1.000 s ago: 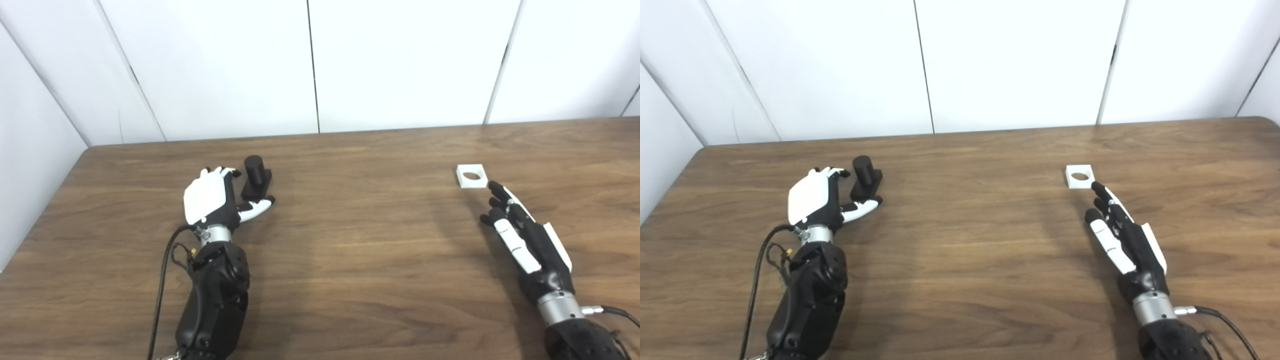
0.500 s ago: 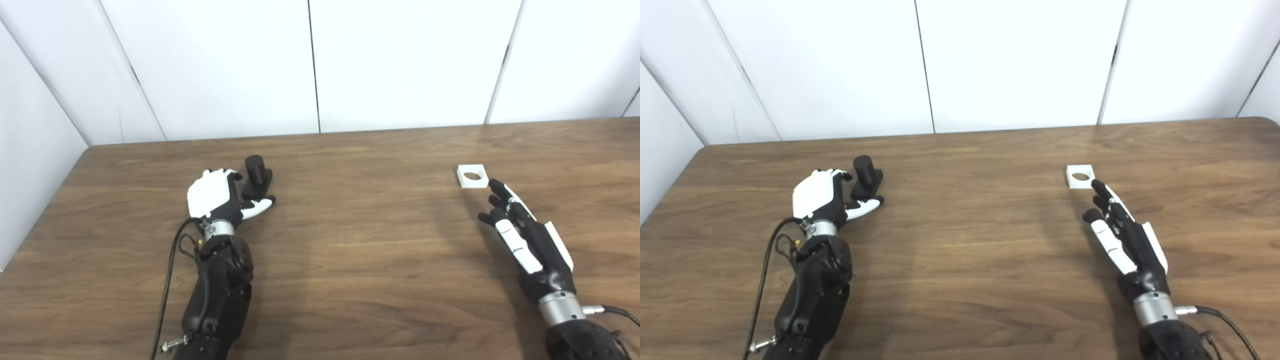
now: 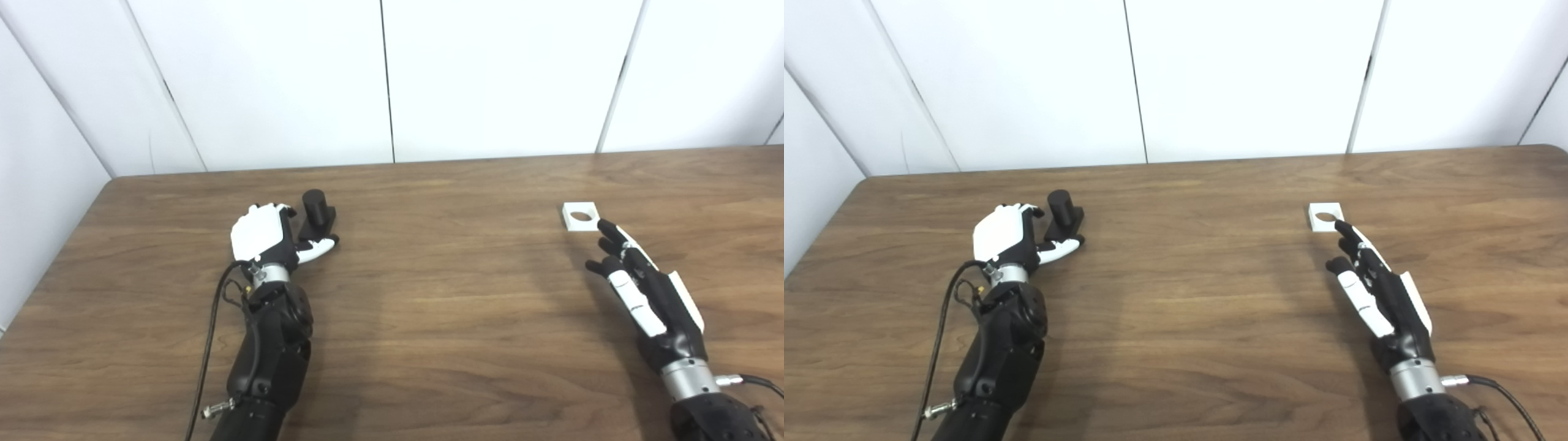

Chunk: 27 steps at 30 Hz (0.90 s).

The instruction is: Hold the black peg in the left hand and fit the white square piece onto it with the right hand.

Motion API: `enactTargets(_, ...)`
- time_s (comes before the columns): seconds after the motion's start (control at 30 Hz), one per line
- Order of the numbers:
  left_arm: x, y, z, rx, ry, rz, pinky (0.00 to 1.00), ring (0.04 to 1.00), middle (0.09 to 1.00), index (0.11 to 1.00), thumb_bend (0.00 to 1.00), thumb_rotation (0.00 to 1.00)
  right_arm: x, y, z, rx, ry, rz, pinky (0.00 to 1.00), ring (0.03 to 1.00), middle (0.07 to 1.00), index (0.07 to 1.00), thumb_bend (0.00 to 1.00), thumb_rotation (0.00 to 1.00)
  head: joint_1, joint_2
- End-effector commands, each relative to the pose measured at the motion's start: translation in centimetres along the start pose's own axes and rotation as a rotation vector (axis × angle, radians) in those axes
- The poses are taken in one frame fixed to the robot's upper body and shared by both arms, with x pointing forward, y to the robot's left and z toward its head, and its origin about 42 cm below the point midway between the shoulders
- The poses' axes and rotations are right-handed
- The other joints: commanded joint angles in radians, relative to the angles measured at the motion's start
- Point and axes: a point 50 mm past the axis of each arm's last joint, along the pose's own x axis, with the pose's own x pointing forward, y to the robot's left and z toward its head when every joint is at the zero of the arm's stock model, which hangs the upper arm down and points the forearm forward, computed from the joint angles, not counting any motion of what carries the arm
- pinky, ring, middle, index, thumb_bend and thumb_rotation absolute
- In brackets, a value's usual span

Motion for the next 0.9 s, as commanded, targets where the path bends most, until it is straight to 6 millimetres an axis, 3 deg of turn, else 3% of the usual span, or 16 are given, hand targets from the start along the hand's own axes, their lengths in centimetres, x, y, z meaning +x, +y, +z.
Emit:
enactTargets(0.0, 1.29, 2.05, 0.87, 0.024, -0.022, 0.081, 0.97, 0.984, 0.915, 0.785, 0.76, 0.52, -1.40, -0.22, -1.57, 0.007, 0.042, 0.005, 0.85, 0.969, 0.968, 0.908, 0.58, 0.70, 0.000, 0.001)
enactTargets(0.47, 1.08, 1.79, 0.72, 0.027, -0.024, 0.082, 0.95, 0.976, 0.884, 0.663, 0.72, 0.45, -1.46, -0.32, -1.53, 0.003, 0.035, 0.005, 0.86, 0.980, 0.978, 0.918, 0.58, 0.71, 0.001, 0.009)
enactTargets(0.87, 0.76, 1.76, 0.37, -0.016, -0.038, 0.091, 0.95, 0.975, 0.872, 0.592, 0.68, 0.31, -1.37, -0.30, -1.29, 0.006, 0.028, 0.005, 0.85, 0.977, 0.976, 0.920, 0.58, 0.72, -0.002, 0.017)
